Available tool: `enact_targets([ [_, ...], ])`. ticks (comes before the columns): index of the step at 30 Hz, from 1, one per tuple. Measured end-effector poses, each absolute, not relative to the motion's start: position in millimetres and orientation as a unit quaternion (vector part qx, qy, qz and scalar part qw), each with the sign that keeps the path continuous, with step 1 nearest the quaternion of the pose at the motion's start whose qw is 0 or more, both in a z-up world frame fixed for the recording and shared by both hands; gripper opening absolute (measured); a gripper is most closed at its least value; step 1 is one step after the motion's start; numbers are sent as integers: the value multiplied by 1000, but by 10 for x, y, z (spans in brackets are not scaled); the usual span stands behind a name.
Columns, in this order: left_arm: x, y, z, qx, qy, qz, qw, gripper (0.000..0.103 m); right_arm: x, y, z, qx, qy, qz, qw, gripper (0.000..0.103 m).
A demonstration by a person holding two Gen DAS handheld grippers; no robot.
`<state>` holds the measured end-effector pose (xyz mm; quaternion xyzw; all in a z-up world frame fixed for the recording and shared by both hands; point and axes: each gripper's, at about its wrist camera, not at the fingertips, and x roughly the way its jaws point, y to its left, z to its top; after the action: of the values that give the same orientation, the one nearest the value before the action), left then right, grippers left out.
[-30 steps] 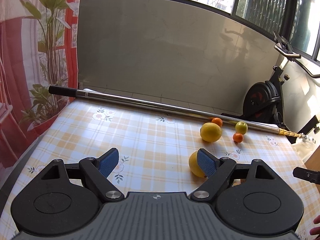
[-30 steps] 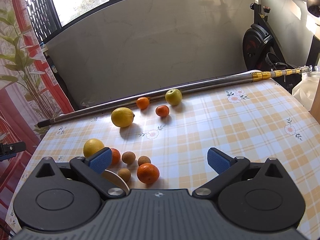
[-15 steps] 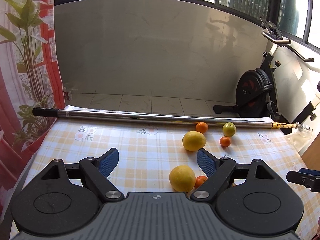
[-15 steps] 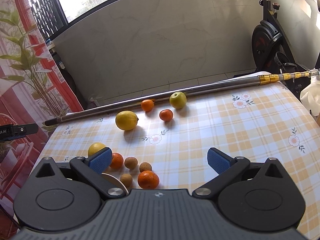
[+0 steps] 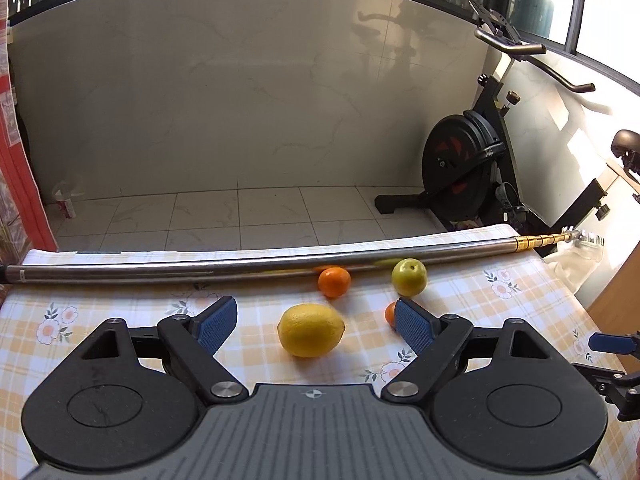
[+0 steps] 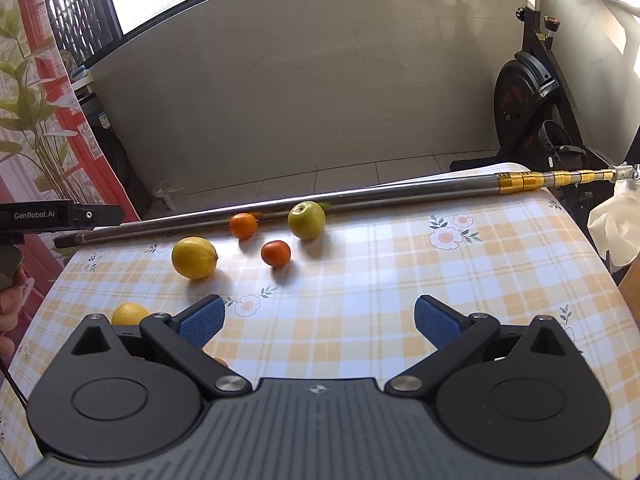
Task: Organize fruits
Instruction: 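Close the left gripper on the lemon while the right gripper grasps the tangerine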
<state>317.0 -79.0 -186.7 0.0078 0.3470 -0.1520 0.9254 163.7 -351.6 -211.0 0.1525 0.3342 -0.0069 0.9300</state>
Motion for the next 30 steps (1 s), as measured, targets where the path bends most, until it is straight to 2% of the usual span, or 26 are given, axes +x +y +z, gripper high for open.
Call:
enact_targets([
  [14,3933,-908,-2647,-2,446,-138,884,87,1941,-3566,-2401,156,359,13,920,102],
  [24,4110,-980,-2861,-19,464,-133,875,87,2059,-3558,-2493,153,373,14,915,101],
  [30,4156,-994,-2935,-20,469,-131,873,81,2109,-3540,-2495,145,377,19,914,101],
])
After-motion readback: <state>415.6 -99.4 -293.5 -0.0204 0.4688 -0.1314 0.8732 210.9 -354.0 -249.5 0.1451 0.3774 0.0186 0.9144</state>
